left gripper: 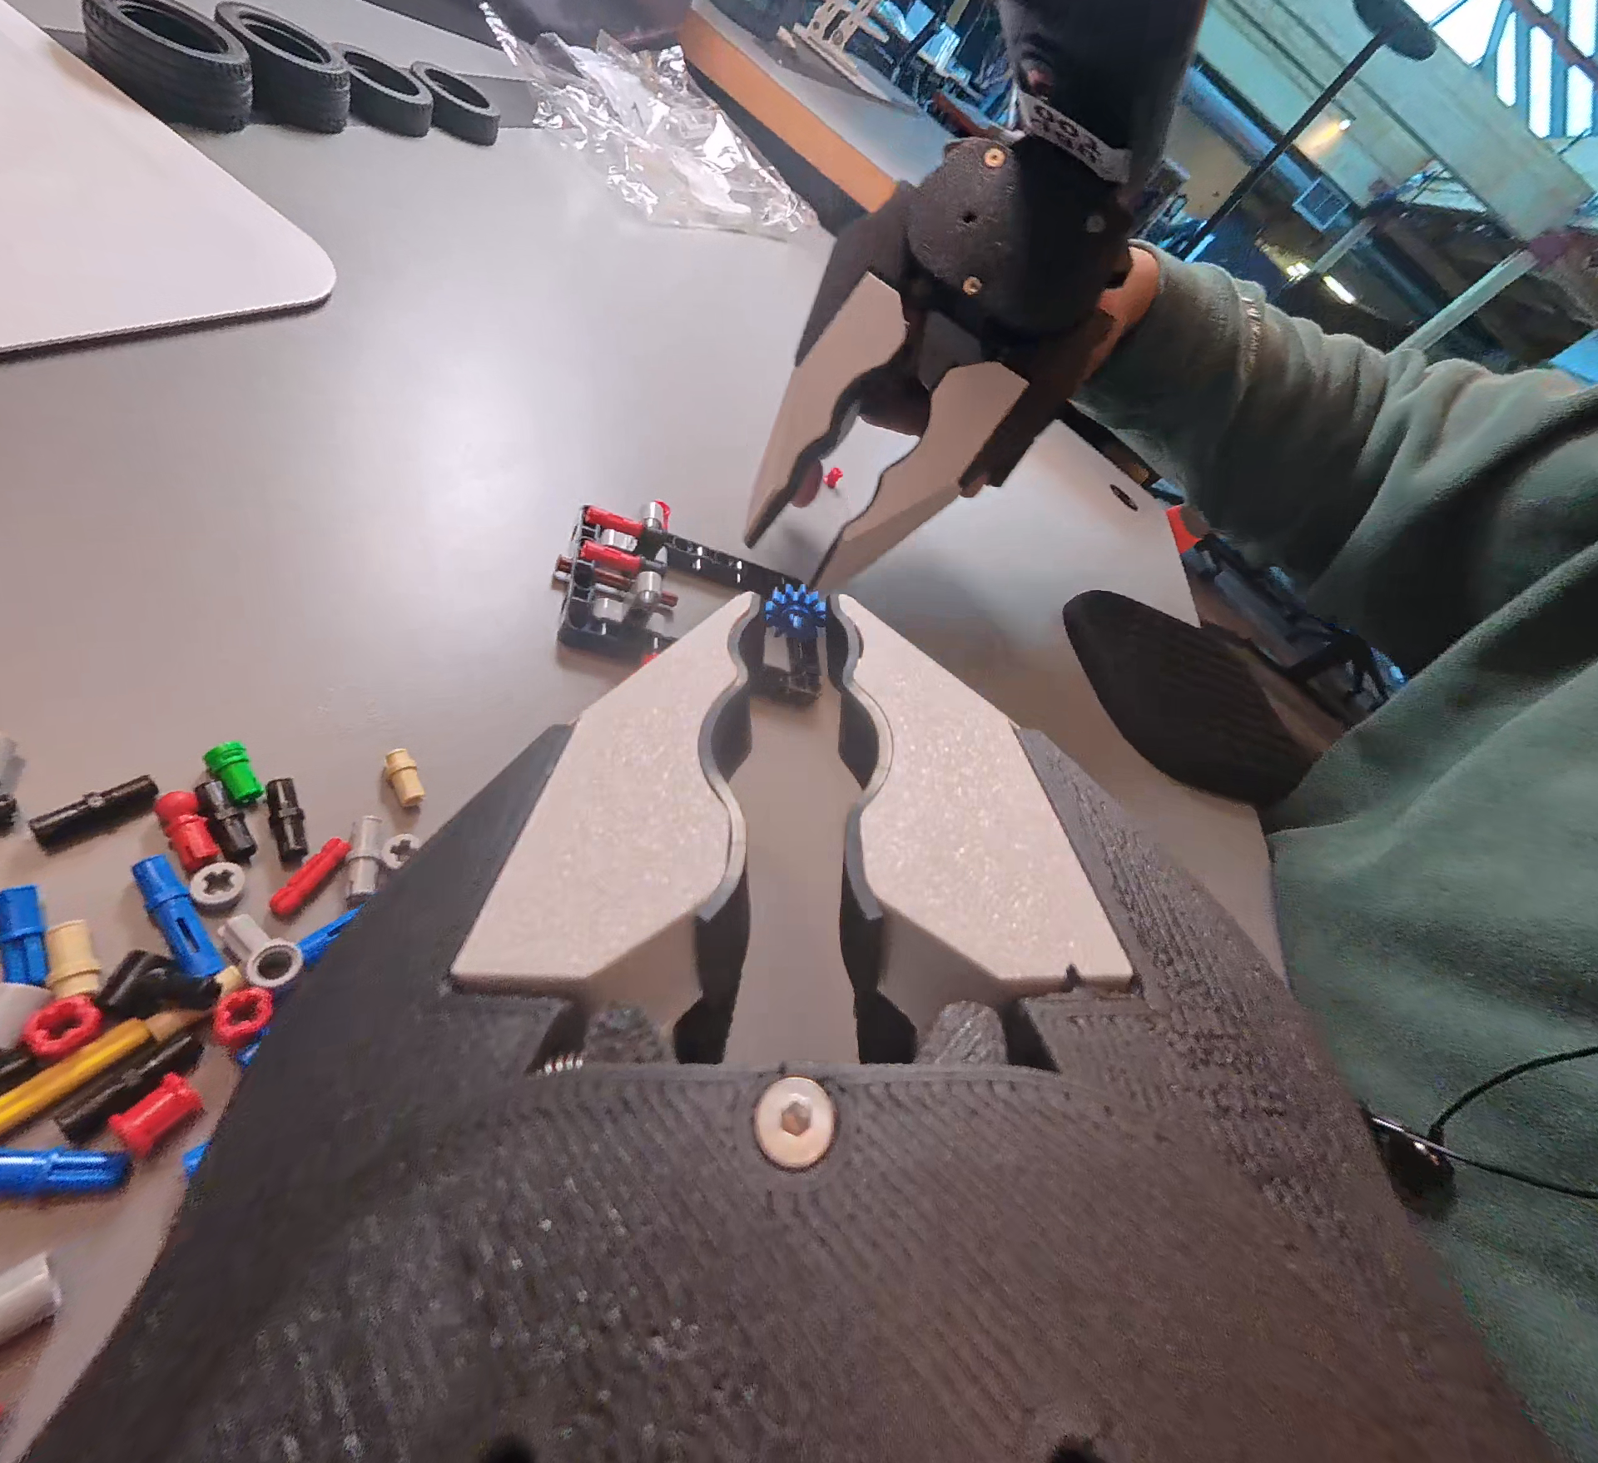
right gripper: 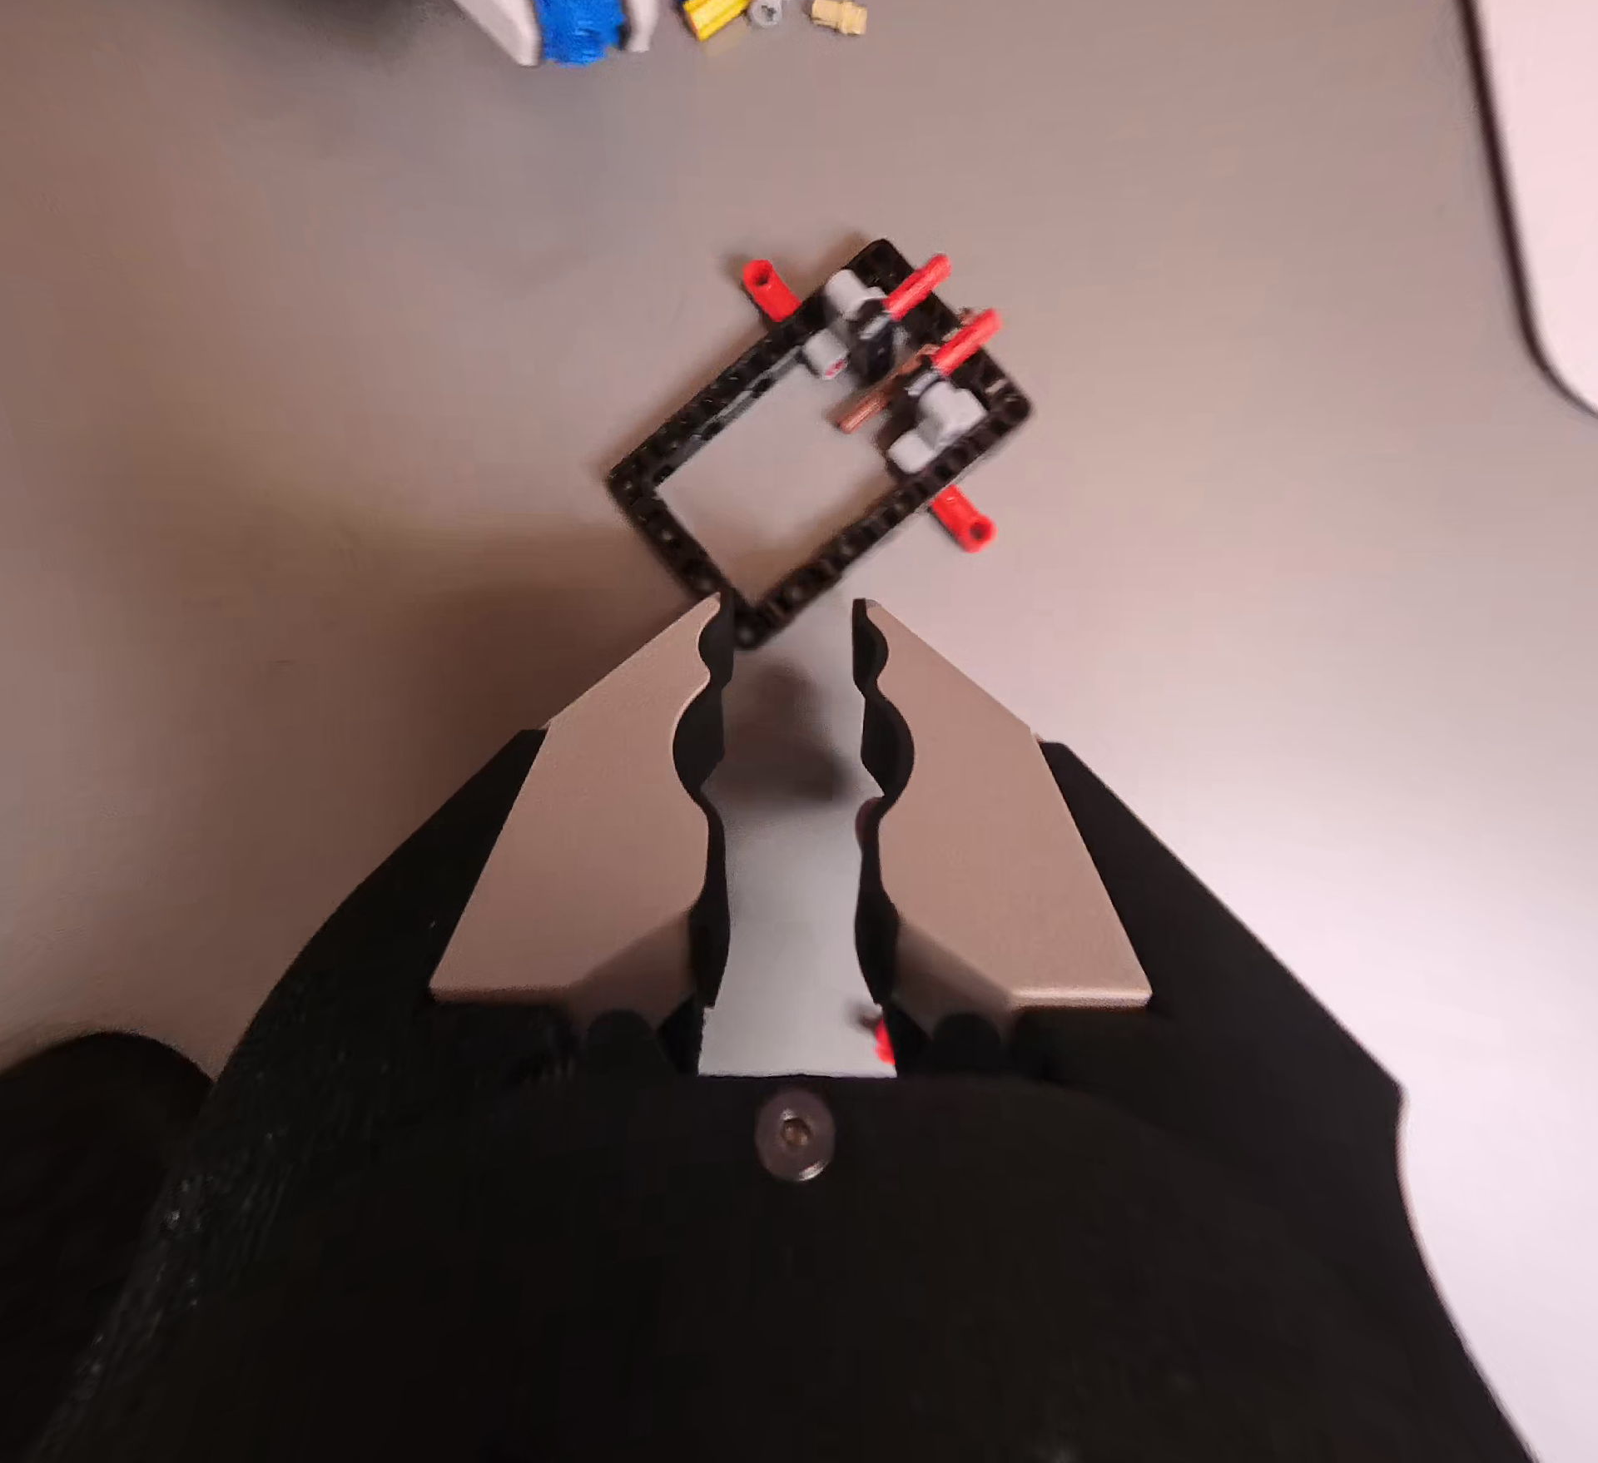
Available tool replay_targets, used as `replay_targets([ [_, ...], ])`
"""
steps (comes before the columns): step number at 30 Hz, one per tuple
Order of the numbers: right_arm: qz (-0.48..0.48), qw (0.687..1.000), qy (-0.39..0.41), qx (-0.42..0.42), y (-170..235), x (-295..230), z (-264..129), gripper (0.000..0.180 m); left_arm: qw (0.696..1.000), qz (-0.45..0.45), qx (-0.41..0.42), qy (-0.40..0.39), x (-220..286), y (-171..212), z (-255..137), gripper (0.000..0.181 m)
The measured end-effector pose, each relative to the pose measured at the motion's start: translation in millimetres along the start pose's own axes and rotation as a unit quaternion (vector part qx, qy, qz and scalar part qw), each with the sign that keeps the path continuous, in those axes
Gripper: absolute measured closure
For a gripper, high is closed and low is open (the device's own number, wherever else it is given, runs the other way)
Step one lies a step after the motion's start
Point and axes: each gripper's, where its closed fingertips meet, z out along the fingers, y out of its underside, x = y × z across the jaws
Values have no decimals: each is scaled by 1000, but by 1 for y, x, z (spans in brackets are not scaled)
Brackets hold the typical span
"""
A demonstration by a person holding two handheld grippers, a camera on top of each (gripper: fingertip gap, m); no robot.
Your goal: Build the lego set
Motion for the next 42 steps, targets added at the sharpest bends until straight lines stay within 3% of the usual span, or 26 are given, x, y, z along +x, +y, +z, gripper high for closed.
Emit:
replay_targets([
  [6,-30,996,-68,51,-23,-66,10,160,998,28,-34,-35,-8,9,1,169],
  [9,-74,991,-54,94,-43,-70,-2,160,996,46,-49,-55,-14,12,-1,169],
  [11,-96,991,0,92,-48,-39,-10,140,996,47,-51,-53,-14,13,-1,169],
  [14,-143,989,11,38,-30,-8,1,112,996,49,-56,-52,-13,14,0,169],
  [18,-171,984,-46,16,-26,-4,12,71,995,61,-65,-51,-11,18,2,169],
  [20,-185,981,-58,-2,-27,0,18,64,994,67,-72,-49,-10,20,3,169],
  [22,-192,979,-63,-26,-24,3,25,68,993,71,-78,-48,-10,23,4,169],
  [25,-174,983,-44,-48,-19,7,29,89,993,78,-78,-50,-9,22,3,169],
  [31,4,998,37,-52,1,-14,16,89,992,92,-71,-44,0,18,5,168],
  [34,64,997,40,-29,10,-42,8,85,992,94,-79,-34,6,22,10,168],
  [37,75,997,5,-14,17,-80,4,87,990,102,-90,-26,14,27,14,168],
  [39,58,997,-44,3,16,-108,-1,98,988,112,-103,-17,20,32,17,169],
  [42,14,1000,-15,22,18,-100,-7,101,982,137,-134,-5,27,43,20,169],
])
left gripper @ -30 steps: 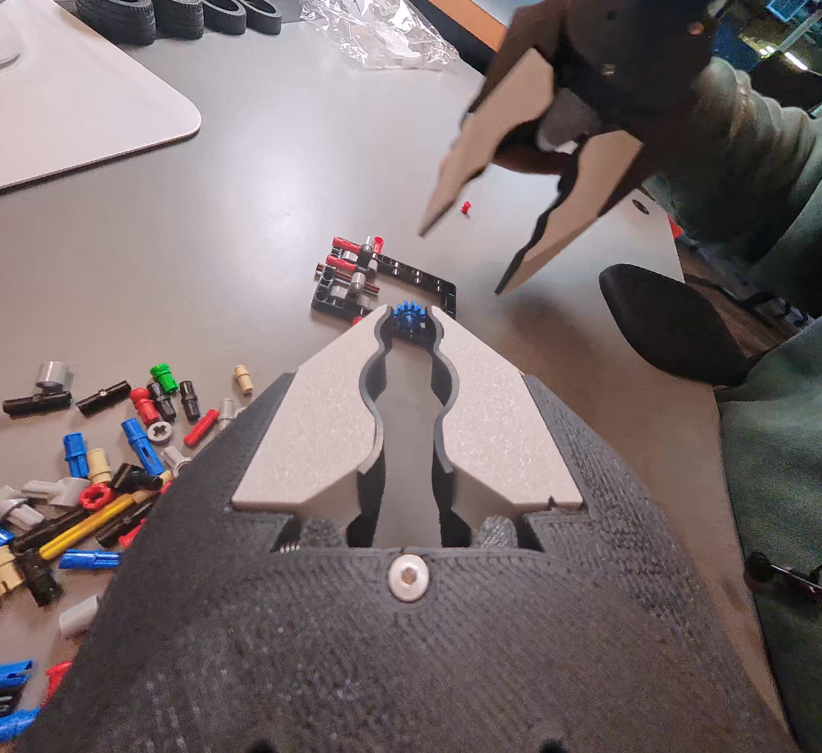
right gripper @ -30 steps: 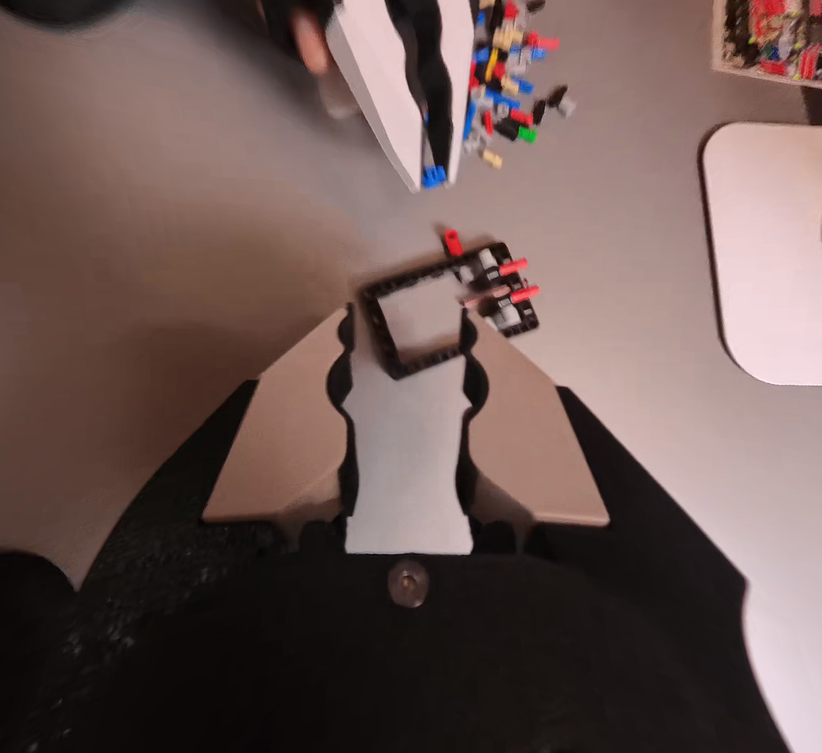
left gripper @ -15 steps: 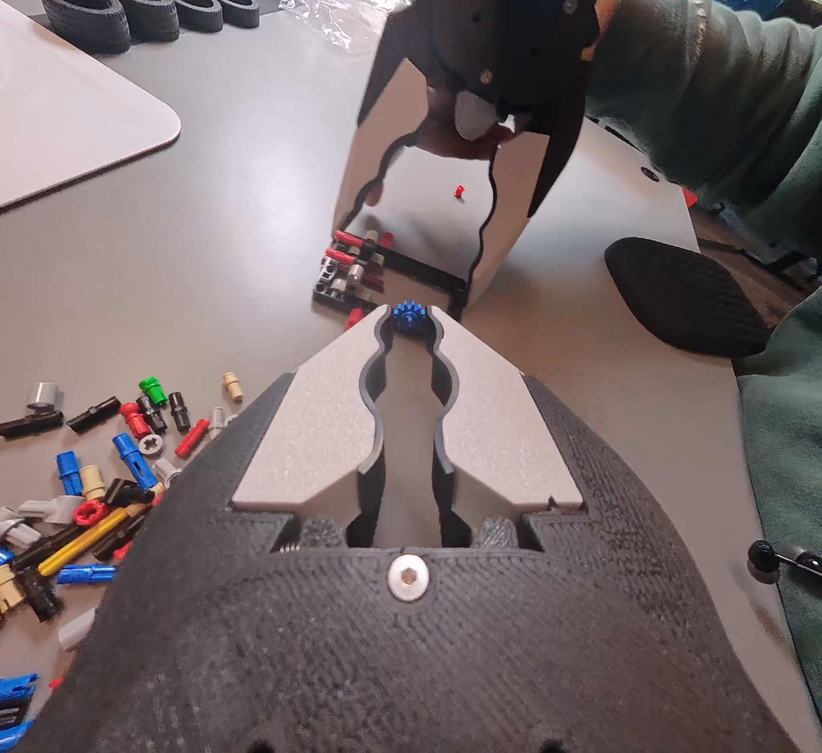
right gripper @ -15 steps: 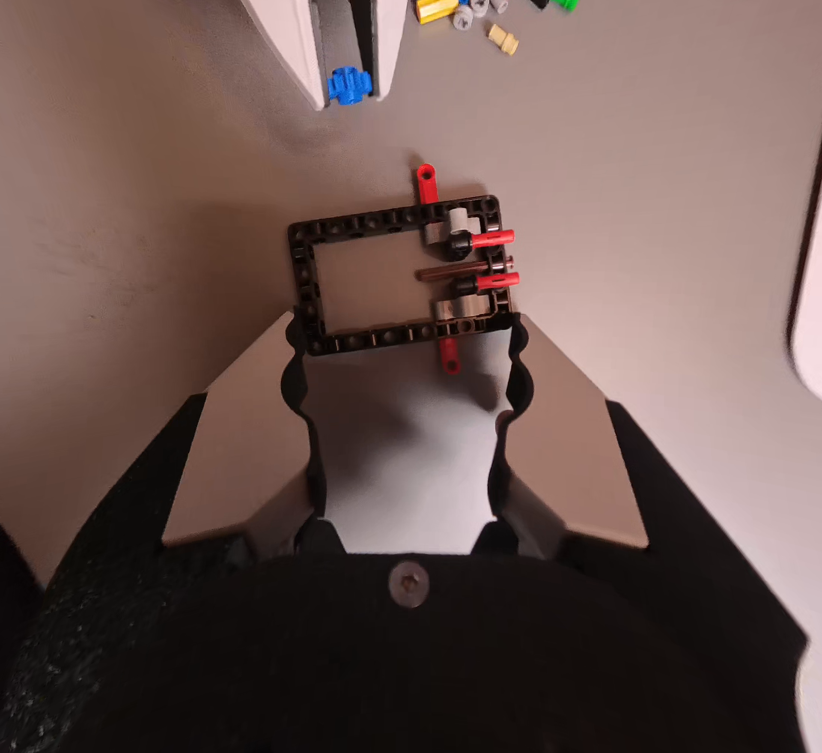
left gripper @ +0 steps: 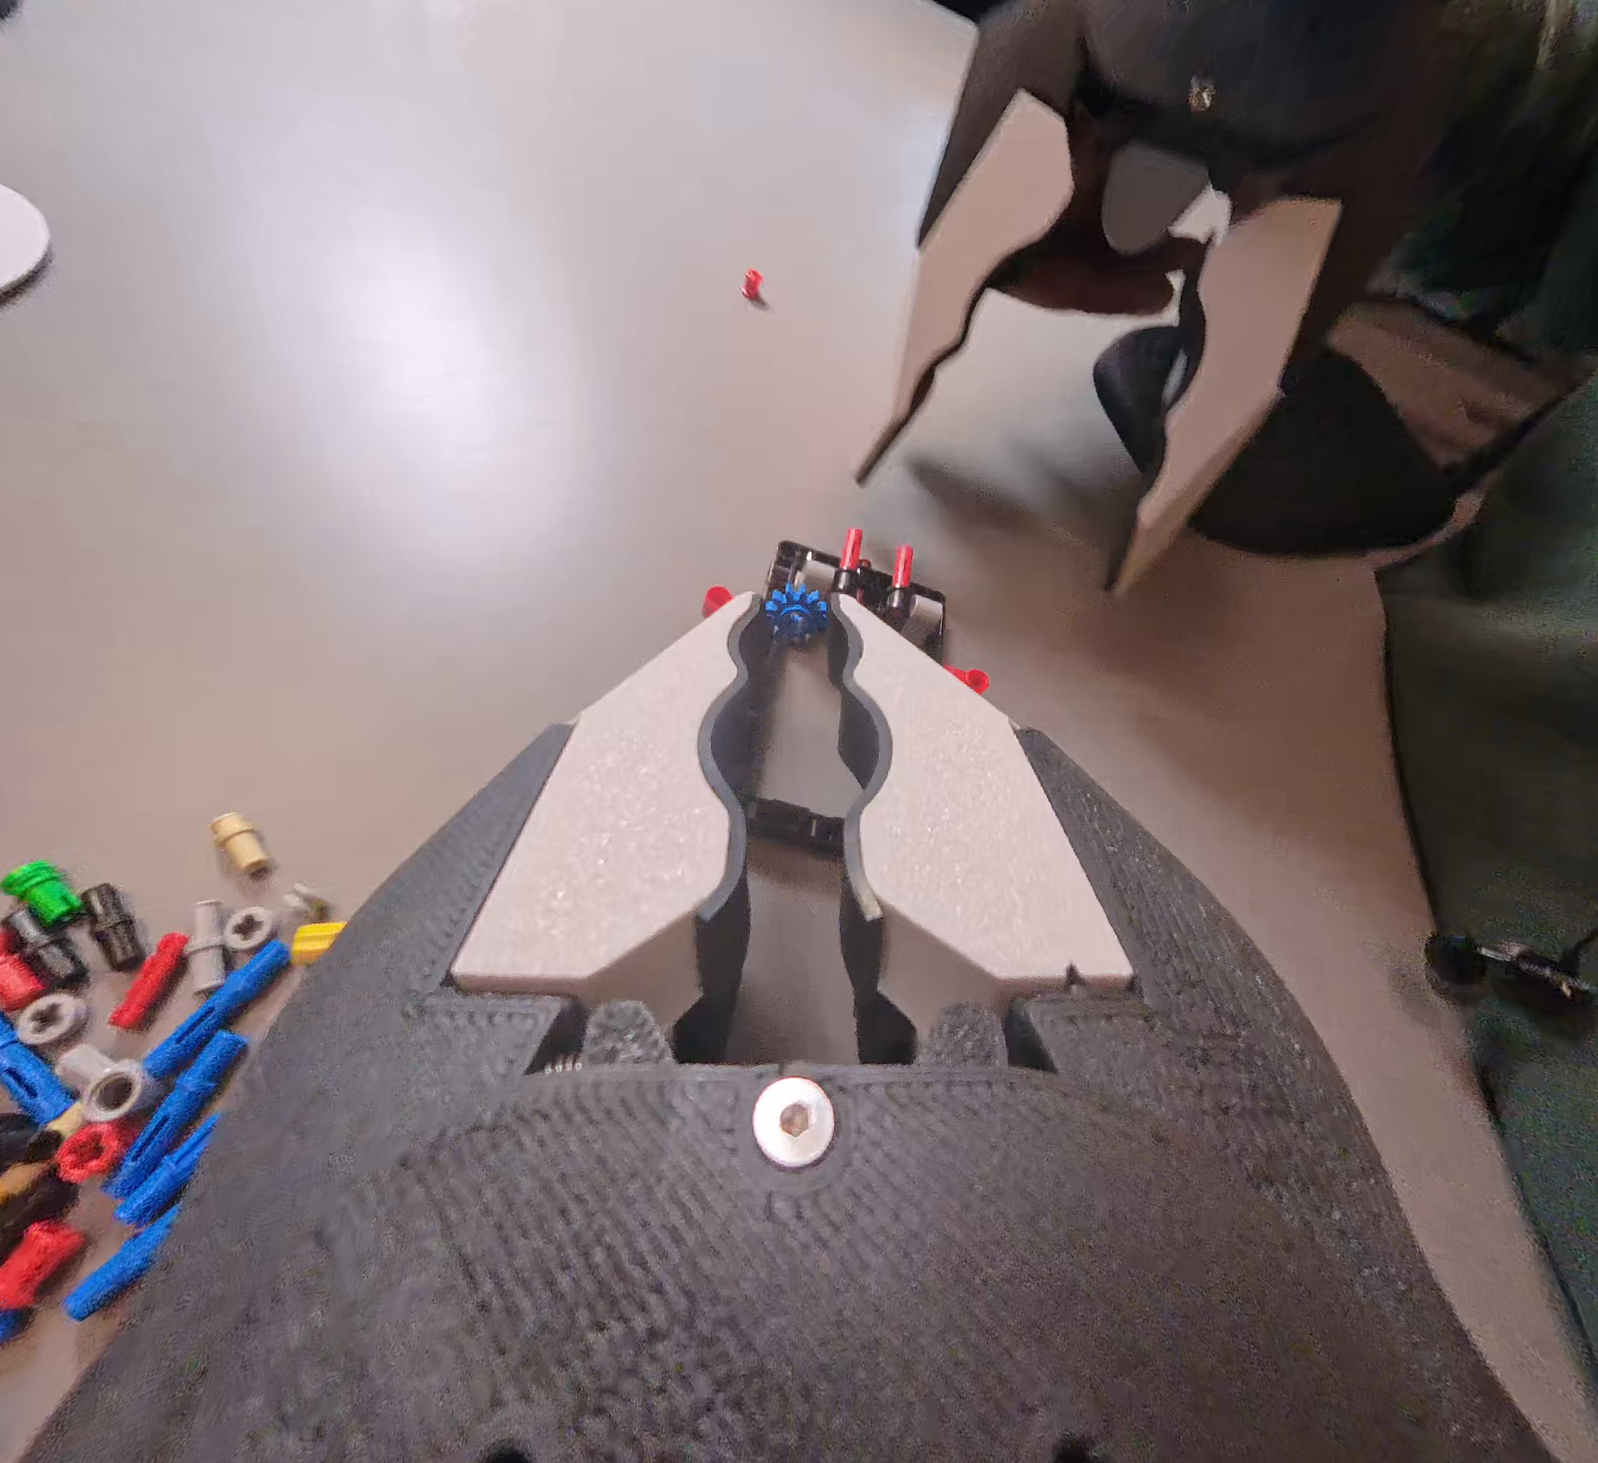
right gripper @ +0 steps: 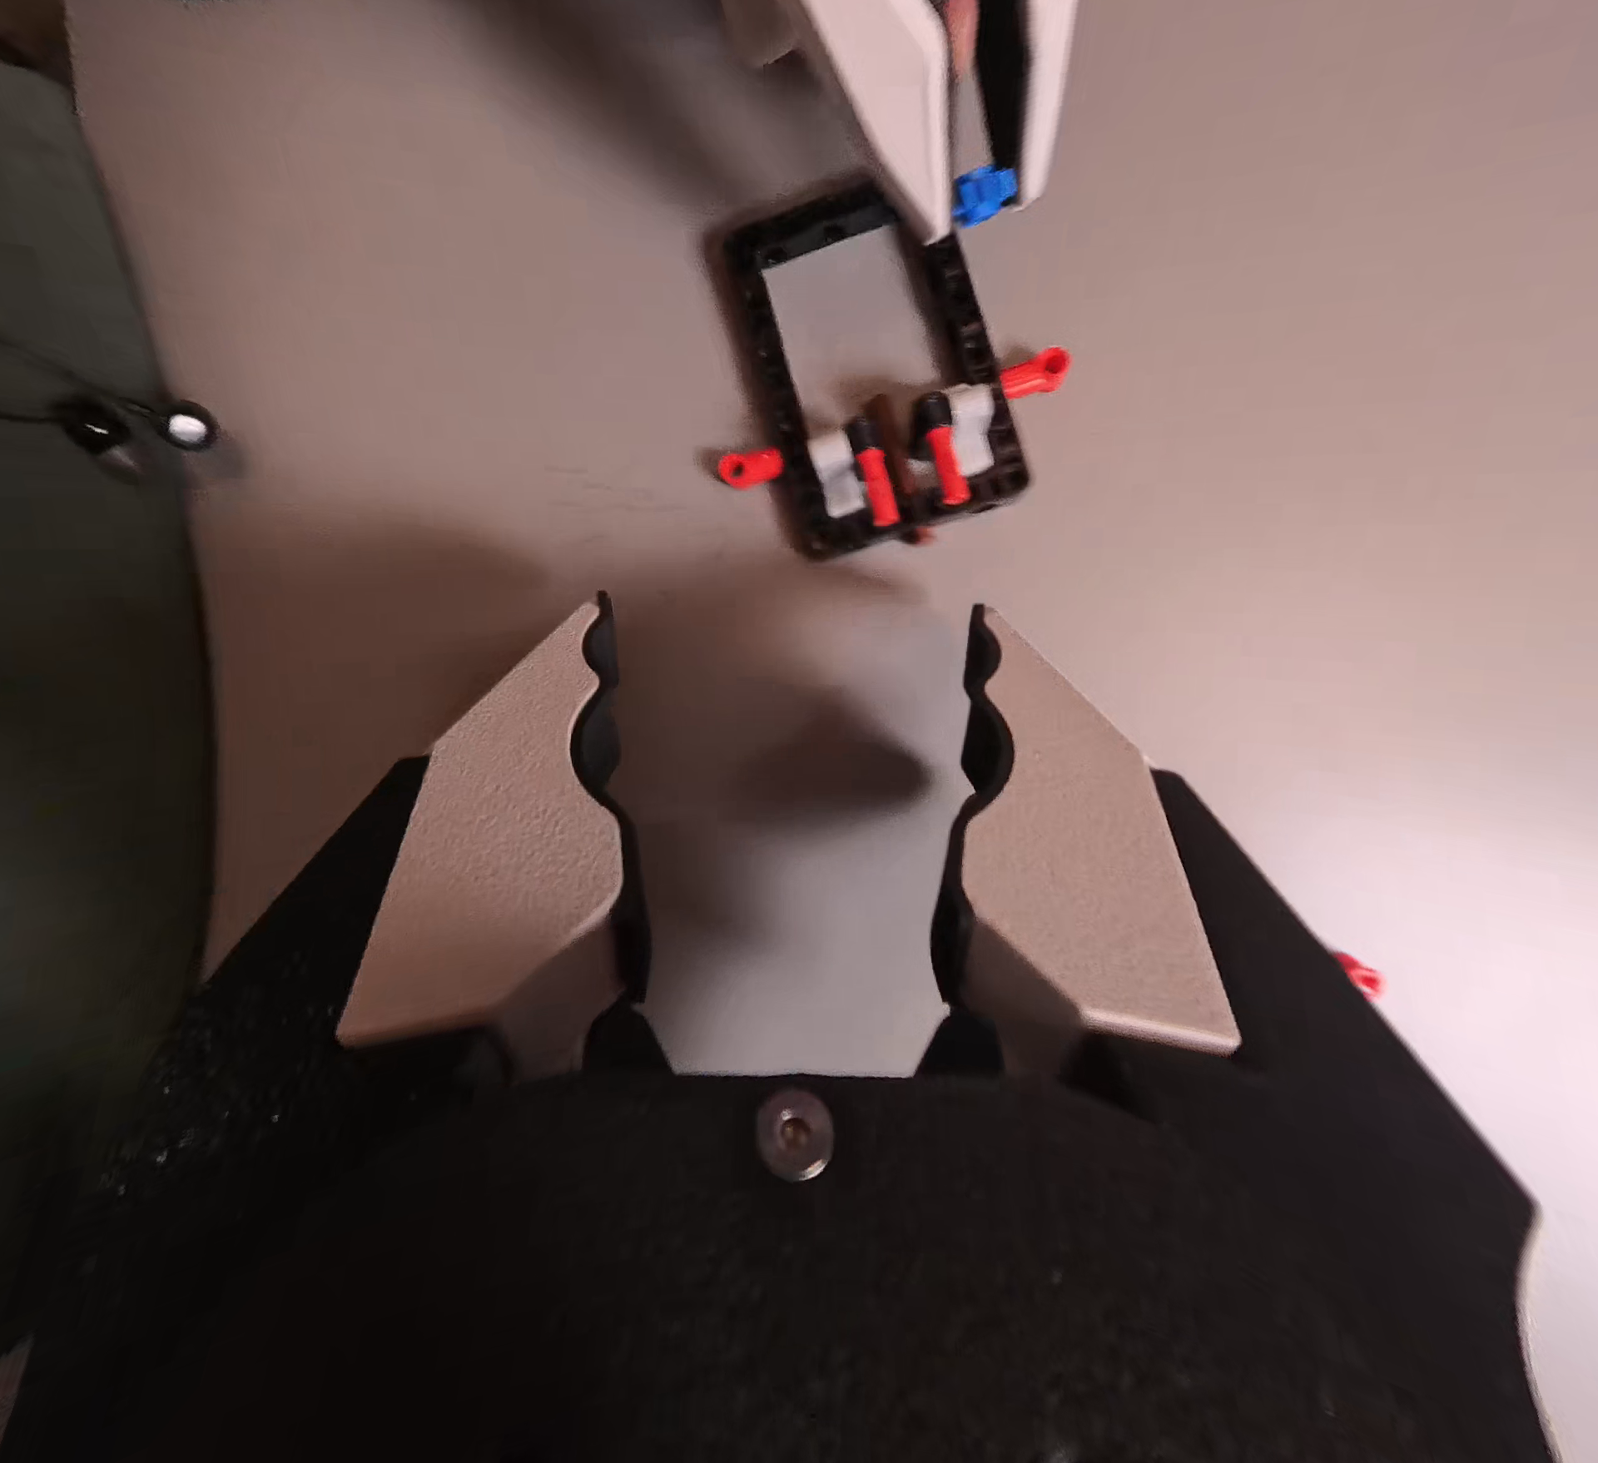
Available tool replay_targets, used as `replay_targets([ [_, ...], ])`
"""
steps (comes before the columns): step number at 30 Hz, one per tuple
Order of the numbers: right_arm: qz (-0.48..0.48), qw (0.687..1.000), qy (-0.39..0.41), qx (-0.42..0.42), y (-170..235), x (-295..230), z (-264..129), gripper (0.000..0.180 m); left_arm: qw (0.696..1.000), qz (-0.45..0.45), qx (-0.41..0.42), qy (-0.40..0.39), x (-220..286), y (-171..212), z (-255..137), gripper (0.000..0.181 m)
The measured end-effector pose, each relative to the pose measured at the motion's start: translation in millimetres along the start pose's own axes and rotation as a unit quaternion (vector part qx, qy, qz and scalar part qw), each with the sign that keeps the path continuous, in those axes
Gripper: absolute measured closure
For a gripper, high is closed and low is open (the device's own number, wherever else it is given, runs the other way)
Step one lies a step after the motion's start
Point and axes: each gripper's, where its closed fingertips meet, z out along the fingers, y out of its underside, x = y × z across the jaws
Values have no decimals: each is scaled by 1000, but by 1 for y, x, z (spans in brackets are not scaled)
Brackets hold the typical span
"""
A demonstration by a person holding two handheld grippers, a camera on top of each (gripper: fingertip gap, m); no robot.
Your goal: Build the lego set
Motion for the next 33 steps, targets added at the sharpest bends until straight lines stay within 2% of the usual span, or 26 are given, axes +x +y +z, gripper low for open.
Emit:
replay_targets([
  [4,-27,999,22,24,-6,10,4,101,998,30,-44,21,9,13,0,169],
  [8,-102,994,44,8,-8,15,19,99,997,36,-58,44,17,19,2,168],
  [12,-140,990,29,8,-14,22,24,110,996,51,-61,42,20,24,10,168],
  [17,-154,988,9,17,-18,26,28,123,994,89,-53,16,18,20,15,168],
  [25,-163,986,5,27,-18,24,28,124,981,167,-93,-12,17,31,21,168],
  [33,-170,985,6,36,-19,22,29,124,978,171,-121,-12,16,40,22,161],
])
